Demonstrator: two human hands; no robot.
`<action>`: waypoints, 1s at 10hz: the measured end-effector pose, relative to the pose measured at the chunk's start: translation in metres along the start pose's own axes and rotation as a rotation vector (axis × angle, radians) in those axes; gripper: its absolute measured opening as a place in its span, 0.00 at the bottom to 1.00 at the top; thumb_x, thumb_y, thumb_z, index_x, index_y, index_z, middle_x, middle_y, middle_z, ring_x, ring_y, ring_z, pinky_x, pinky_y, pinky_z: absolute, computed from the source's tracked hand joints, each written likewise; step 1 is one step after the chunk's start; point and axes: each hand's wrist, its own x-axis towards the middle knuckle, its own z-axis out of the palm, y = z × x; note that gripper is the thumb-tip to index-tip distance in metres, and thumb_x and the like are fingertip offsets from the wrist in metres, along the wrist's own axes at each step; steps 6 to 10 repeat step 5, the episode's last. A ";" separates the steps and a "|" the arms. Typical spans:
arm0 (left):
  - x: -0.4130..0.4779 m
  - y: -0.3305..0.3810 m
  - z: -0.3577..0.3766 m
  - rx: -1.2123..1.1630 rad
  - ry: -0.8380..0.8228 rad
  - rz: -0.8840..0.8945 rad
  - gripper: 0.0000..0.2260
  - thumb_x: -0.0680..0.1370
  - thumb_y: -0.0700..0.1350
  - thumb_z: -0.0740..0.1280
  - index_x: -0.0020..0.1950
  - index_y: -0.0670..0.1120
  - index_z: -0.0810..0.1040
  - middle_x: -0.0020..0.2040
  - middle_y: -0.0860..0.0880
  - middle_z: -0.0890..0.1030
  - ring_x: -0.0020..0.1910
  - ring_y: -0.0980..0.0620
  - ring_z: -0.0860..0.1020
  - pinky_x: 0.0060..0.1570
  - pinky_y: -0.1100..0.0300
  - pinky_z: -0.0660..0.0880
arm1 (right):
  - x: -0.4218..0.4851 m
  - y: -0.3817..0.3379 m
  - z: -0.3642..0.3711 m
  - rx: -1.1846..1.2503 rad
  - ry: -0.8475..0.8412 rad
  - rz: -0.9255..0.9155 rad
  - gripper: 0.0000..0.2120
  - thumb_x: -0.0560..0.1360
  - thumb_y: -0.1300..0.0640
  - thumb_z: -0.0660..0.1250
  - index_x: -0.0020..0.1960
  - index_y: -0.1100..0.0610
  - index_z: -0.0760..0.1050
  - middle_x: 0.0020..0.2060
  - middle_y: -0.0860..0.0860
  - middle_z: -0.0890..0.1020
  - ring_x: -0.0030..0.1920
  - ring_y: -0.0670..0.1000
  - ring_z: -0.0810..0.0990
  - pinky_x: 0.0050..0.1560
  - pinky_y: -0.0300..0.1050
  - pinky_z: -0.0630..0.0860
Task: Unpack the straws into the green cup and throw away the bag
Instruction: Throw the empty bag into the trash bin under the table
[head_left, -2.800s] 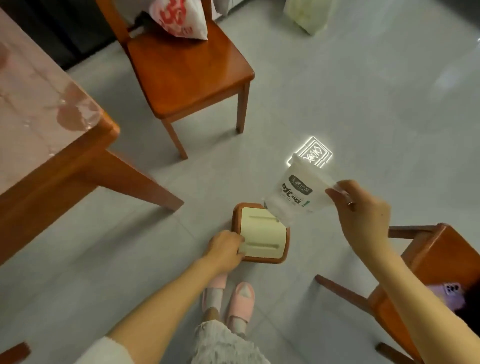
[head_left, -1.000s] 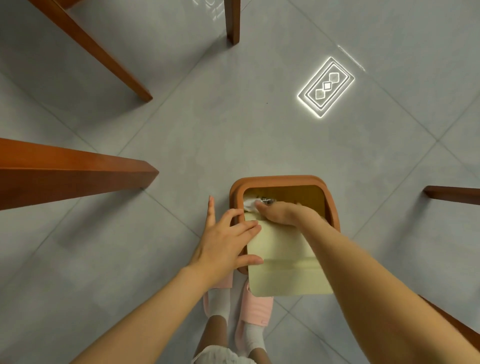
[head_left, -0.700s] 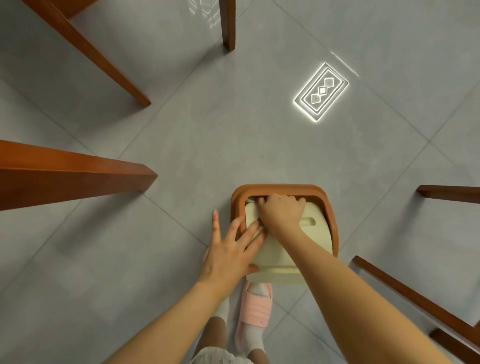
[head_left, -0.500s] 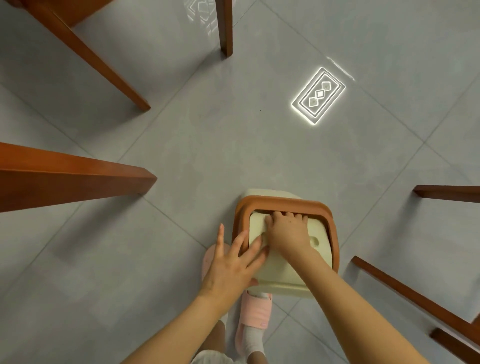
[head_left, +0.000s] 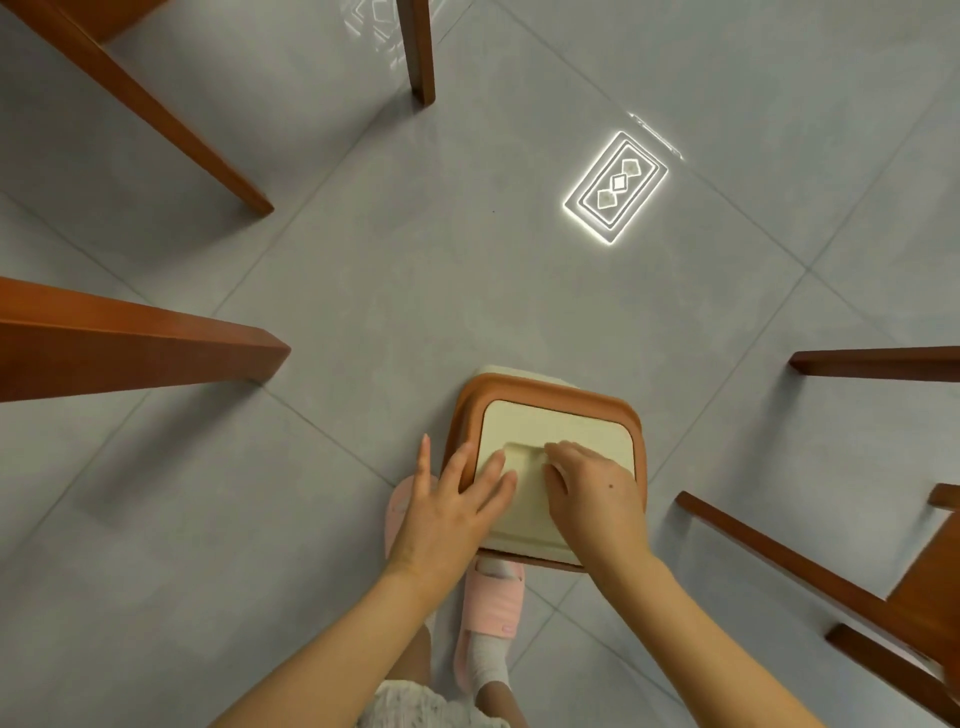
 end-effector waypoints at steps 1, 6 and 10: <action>0.019 -0.005 -0.014 0.025 -0.049 -0.059 0.42 0.61 0.52 0.78 0.69 0.50 0.58 0.69 0.50 0.71 0.63 0.40 0.65 0.64 0.29 0.54 | 0.002 -0.002 -0.008 -0.010 0.024 0.009 0.06 0.73 0.63 0.64 0.44 0.61 0.80 0.40 0.54 0.83 0.40 0.59 0.80 0.32 0.47 0.73; 0.022 -0.010 -0.081 0.053 -0.220 -0.160 0.32 0.78 0.55 0.59 0.74 0.47 0.46 0.76 0.44 0.51 0.74 0.38 0.52 0.67 0.31 0.40 | -0.005 -0.017 -0.063 -0.031 0.015 0.053 0.13 0.79 0.57 0.60 0.60 0.57 0.77 0.56 0.52 0.81 0.54 0.55 0.79 0.49 0.47 0.75; 0.022 -0.010 -0.081 0.053 -0.220 -0.160 0.32 0.78 0.55 0.59 0.74 0.47 0.46 0.76 0.44 0.51 0.74 0.38 0.52 0.67 0.31 0.40 | -0.005 -0.017 -0.063 -0.031 0.015 0.053 0.13 0.79 0.57 0.60 0.60 0.57 0.77 0.56 0.52 0.81 0.54 0.55 0.79 0.49 0.47 0.75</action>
